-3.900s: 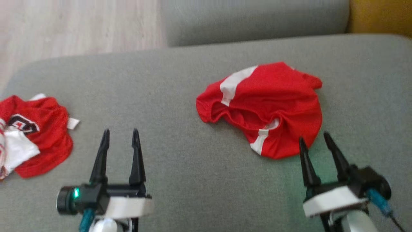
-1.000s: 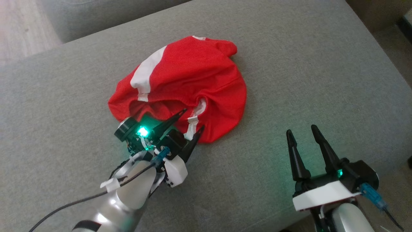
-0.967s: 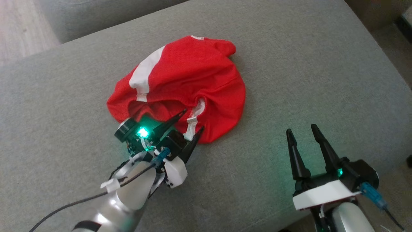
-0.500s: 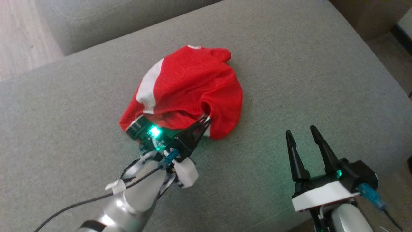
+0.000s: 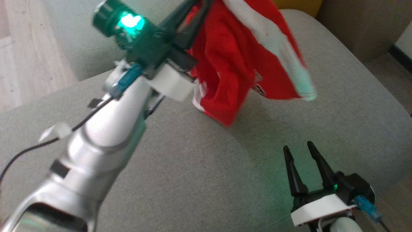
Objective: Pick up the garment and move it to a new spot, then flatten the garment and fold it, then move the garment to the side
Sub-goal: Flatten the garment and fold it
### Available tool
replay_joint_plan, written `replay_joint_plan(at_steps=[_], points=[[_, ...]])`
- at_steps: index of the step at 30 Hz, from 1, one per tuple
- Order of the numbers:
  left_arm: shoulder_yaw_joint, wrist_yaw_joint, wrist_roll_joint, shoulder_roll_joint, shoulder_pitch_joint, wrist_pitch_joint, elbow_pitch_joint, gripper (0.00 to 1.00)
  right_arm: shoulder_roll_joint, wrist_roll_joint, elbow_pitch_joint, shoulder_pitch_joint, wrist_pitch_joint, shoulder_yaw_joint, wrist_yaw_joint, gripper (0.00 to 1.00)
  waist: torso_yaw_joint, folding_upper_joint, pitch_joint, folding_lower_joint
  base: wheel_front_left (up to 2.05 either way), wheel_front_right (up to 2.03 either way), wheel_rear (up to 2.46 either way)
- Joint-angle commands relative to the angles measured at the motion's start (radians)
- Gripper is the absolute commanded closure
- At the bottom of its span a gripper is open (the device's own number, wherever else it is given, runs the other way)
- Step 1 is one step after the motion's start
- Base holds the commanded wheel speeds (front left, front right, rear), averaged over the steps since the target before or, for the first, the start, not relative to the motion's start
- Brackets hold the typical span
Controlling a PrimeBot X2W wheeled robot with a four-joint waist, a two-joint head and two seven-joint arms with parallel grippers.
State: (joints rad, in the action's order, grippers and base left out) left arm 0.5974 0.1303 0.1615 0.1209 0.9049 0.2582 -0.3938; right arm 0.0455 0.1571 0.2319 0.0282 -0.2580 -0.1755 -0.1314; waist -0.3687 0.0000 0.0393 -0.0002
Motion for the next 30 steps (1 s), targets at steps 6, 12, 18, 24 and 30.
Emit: replay_joint_plan(at_steps=[6, 12, 18, 24, 30], points=[[-0.063, -0.01, 0.05, 0.126, -0.161, 0.002, 0.033, 1.0, 0.005, 0.044, -0.002, -0.013, -0.004, -0.028, 0.001, 0.0, 0.055, 0.0, 0.017, 0.0002, 0.0, 0.0, 0.0], [-0.084, -0.022, 0.096, 0.187, -0.335, 0.001, -0.024, 1.0, 0.005, 0.076, 0.094, -0.04, -0.004, -0.083, 0.001, 0.0, 0.117, 0.0, 0.068, 0.0002, 0.0, 0.0, 0.0], [-0.108, -0.022, 0.102, 0.211, -0.367, 0.003, -0.023, 1.0, 0.005, 0.073, 0.174, -0.092, -0.004, -0.075, 0.001, 0.0, 0.164, 0.0, 0.096, 0.0002, 0.0, 0.0, 0.0], [-0.119, -0.015, 0.097, 0.218, -0.369, 0.003, 0.013, 1.0, 0.005, 0.067, 0.235, -0.176, -0.004, -0.048, 0.001, 0.0, 0.197, 0.0, 0.111, 0.0002, 0.0, 0.0, 0.0], [-0.123, -0.013, 0.083, 0.209, -0.372, 0.003, 0.038, 1.0, 0.005, 0.101, 0.296, -0.244, -0.004, -0.064, 0.001, 0.0, 0.217, 0.0, 0.116, 0.0002, 0.0, 0.0, 0.0]])
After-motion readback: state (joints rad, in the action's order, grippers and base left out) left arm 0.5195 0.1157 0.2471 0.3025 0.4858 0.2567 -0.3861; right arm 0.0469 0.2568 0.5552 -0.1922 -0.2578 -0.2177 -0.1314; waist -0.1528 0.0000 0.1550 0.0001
